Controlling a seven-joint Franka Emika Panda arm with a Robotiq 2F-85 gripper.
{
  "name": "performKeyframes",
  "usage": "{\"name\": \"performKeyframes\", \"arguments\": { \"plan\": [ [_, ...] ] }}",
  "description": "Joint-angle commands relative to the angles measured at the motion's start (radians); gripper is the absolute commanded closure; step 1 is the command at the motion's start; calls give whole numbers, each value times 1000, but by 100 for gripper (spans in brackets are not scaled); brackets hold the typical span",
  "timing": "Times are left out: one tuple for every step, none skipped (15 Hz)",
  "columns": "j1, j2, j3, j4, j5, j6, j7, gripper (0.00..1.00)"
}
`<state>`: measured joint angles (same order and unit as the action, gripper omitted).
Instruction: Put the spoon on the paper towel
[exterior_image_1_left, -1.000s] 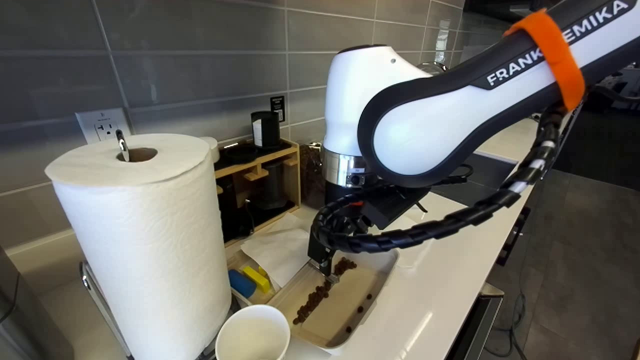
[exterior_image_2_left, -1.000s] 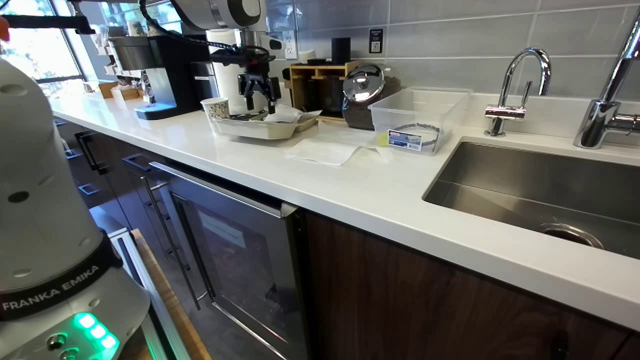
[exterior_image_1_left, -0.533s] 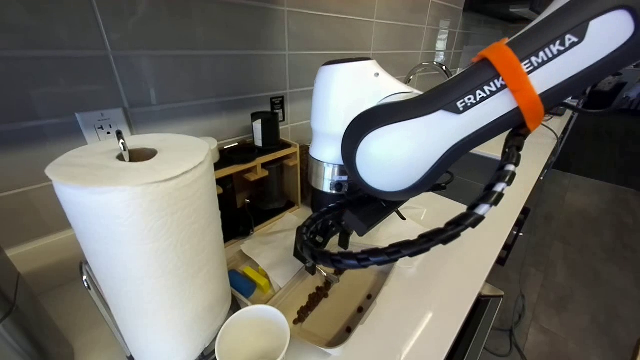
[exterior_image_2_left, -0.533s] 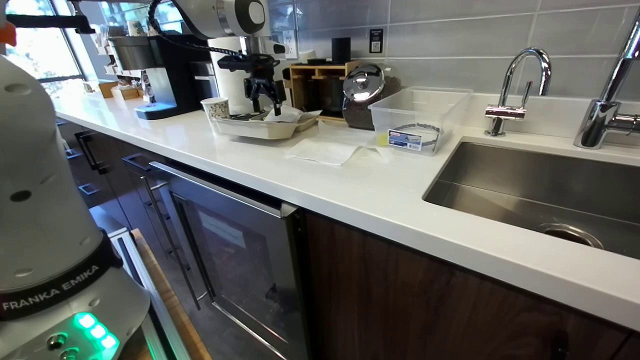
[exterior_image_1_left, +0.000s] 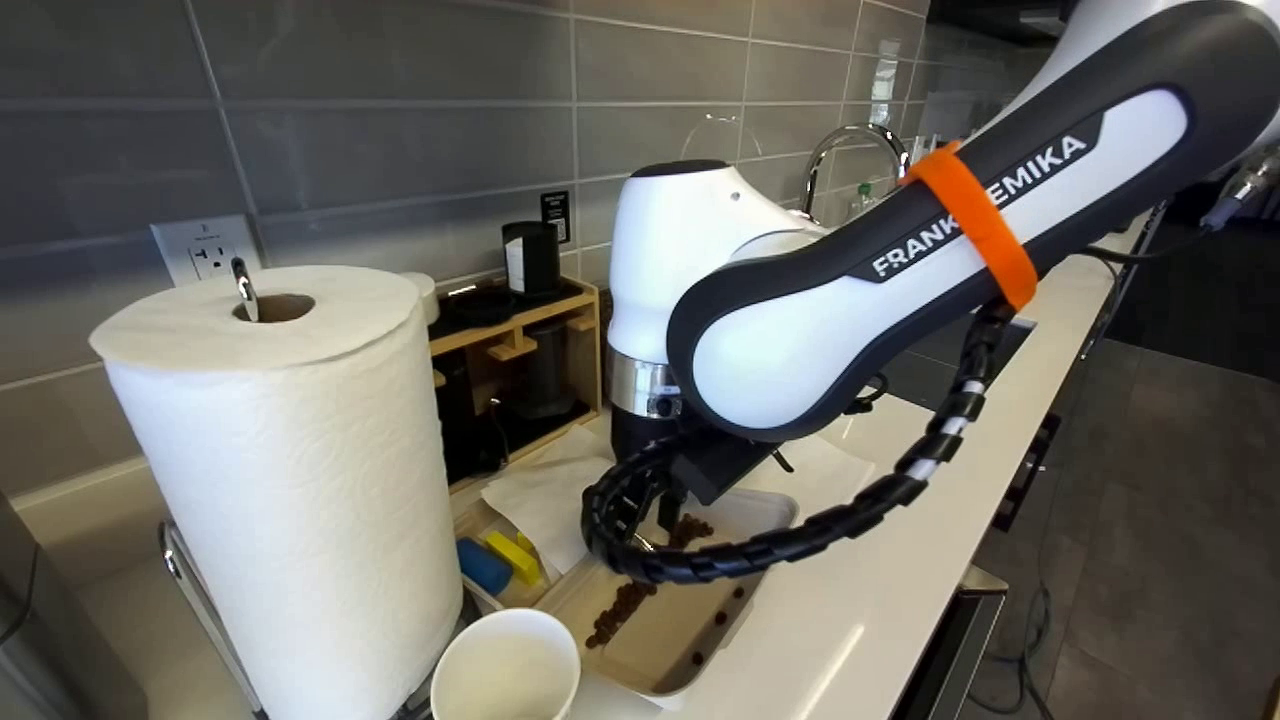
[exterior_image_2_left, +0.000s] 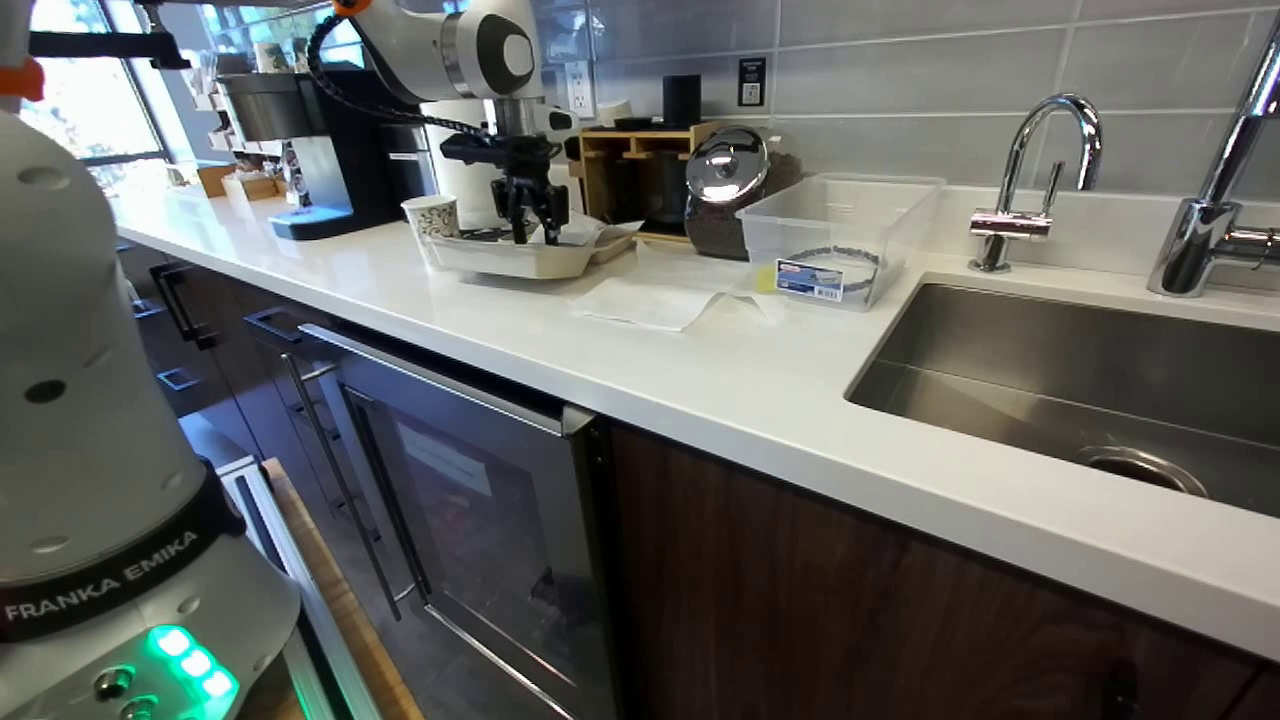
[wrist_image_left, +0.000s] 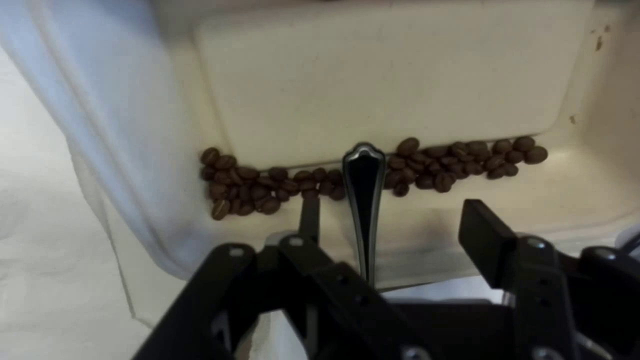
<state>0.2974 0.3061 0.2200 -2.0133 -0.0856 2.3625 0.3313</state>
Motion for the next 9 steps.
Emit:
{"name": "performKeyframes", "arguments": {
  "plan": [
    [26, 26, -28, 13, -37, 19, 17, 47],
    [31, 28, -34, 14, -47, 17, 20, 46],
    [32, 29, -37, 15, -53, 17, 20, 50],
    [35, 30, -39, 14, -59, 17, 21, 58],
    [36, 30, -41, 14, -63, 16, 22, 58],
    [38, 30, -43, 13, -68, 18, 22, 59],
    [39, 31, -44, 13, -72, 20, 22, 69],
    [41, 31, -45, 14, -76, 19, 22, 70],
    [42, 33, -46, 16, -79, 20, 20, 77]
  ]
}}
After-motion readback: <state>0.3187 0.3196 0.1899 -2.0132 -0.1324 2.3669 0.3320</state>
